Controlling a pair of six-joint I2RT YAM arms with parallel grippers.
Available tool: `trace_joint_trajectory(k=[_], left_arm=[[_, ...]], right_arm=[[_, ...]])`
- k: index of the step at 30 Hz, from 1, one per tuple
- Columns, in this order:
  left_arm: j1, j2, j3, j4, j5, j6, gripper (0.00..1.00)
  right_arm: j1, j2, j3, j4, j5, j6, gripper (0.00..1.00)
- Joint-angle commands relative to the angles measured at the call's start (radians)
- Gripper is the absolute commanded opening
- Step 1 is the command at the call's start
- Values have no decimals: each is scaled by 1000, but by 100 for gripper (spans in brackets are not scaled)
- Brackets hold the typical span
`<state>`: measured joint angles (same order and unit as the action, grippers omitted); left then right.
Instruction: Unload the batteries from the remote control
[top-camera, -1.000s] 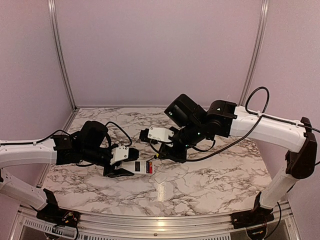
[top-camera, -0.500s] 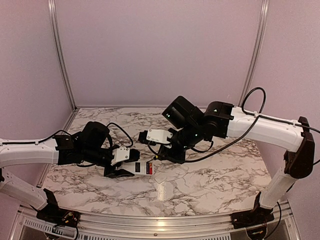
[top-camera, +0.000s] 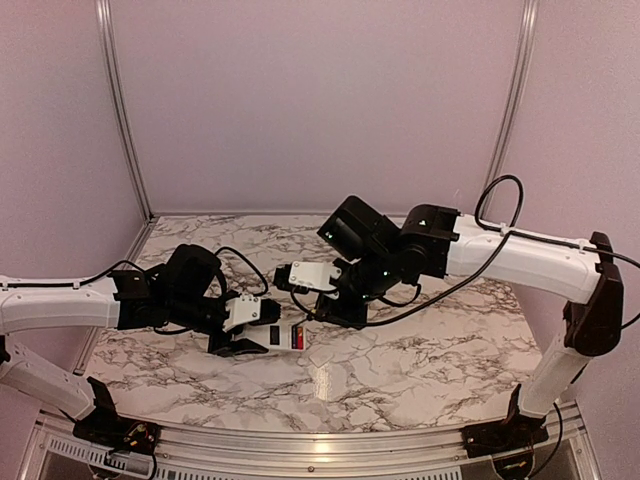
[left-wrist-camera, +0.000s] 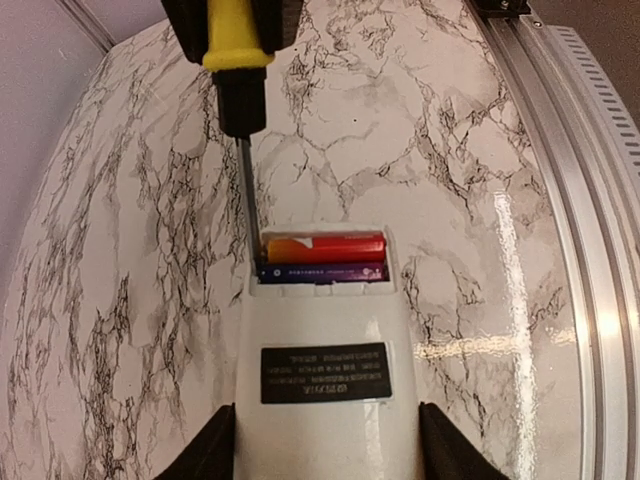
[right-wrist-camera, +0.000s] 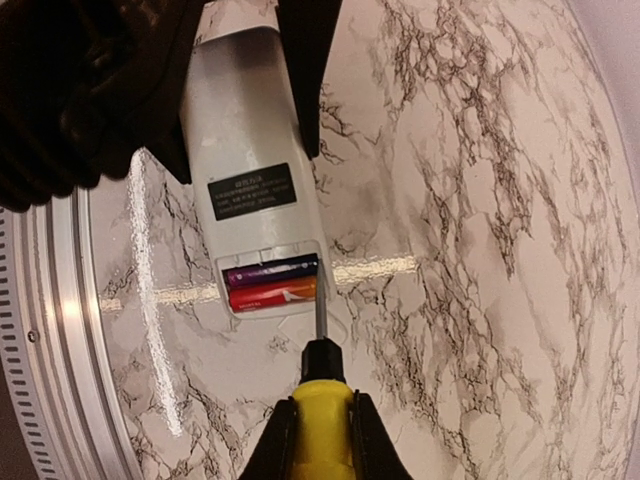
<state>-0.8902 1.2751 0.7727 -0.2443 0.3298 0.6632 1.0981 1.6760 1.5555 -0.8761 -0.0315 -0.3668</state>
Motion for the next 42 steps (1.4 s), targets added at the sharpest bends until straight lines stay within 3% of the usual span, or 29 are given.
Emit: trace_joint_trajectory(k=[1, 36, 42], left_arm=[[-6, 1, 31, 32, 30, 16, 0], [-5, 40, 42, 139, 47, 0, 0], [-4, 32, 39, 138, 33, 6, 0]], right_arm=[[2, 26, 26, -34, 57, 16, 0], [21, 91, -19, 75, -167, 79, 0], [21, 86, -30, 52, -131, 71, 0]])
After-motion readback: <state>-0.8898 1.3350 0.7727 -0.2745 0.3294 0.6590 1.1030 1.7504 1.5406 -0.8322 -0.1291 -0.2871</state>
